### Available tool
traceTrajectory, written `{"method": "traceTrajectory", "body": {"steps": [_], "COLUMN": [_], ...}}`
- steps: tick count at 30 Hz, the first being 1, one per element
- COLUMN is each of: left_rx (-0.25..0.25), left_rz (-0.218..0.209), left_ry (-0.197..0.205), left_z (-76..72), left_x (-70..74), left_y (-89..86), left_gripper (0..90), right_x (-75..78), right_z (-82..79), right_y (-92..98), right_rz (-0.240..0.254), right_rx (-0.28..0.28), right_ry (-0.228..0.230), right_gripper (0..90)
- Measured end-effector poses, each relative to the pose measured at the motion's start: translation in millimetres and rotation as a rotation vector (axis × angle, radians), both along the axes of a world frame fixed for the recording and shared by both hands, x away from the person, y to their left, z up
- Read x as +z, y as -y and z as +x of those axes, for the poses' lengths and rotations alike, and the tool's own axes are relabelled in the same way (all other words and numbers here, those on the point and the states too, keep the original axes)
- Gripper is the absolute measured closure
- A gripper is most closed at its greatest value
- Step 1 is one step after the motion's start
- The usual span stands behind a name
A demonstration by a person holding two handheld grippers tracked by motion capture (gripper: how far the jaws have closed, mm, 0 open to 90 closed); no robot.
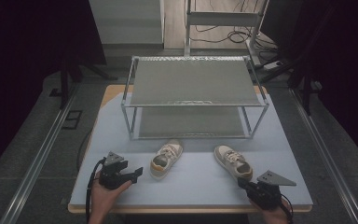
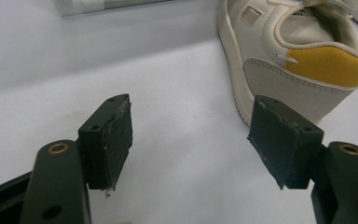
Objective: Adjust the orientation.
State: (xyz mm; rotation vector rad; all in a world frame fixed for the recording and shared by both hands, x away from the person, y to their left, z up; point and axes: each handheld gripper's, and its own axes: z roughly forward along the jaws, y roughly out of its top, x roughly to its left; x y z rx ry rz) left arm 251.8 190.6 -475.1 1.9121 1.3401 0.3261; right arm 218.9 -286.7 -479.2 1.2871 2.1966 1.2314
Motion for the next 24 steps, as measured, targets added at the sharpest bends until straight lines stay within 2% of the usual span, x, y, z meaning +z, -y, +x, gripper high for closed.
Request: {"method": "traceTrajectory", "body": {"steps": [4, 9, 12, 15, 18, 23, 24], "left_rx": [-0.004, -0.004, 0.0, -0.001, -0.007, -0.021, -0.025], "left_rz": [0.0, -0.002, -0.006, -0.011, -0.015, -0.017, -0.029], "left_ry": [0.003, 0.005, 0.012, 0.022, 0.032, 0.039, 0.043], "left_z": [-0.2, -0.8, -1.9, -3.6, -6.0, -9.3, -9.9], "left_x": [0.4, 1.5, 3.6, 7.2, 11.5, 18.2, 19.6], "left_y": [0.5, -0.1, -0.5, 0.1, 1.5, 4.2, 4.6], "left_gripper": [30.4, 30.4, 30.4, 30.4, 30.4, 30.4, 30.4], "right_x": [-0.9, -1.9, -1.0, 3.9, 12.2, 23.7, 25.2], "right_z": [2.4, 4.0, 3.9, 1.2, -1.8, -3.3, -2.9], "right_y": [7.9, 13.2, 12.4, 6.3, 1.9, -2.9, -3.3], "right_rz": [0.004, 0.001, 0.005, -0.003, 0.007, -0.002, -0.006], "right_rx": [-0.027, -0.032, -0.015, 0.015, 0.038, 0.067, 0.067], "right_ry": [0.008, 0.015, 0.006, 0.027, 0.058, 0.09, 0.098], "right_gripper": [88.7, 88.7, 83.9, 81.4, 73.3, 61.0, 57.2]}}
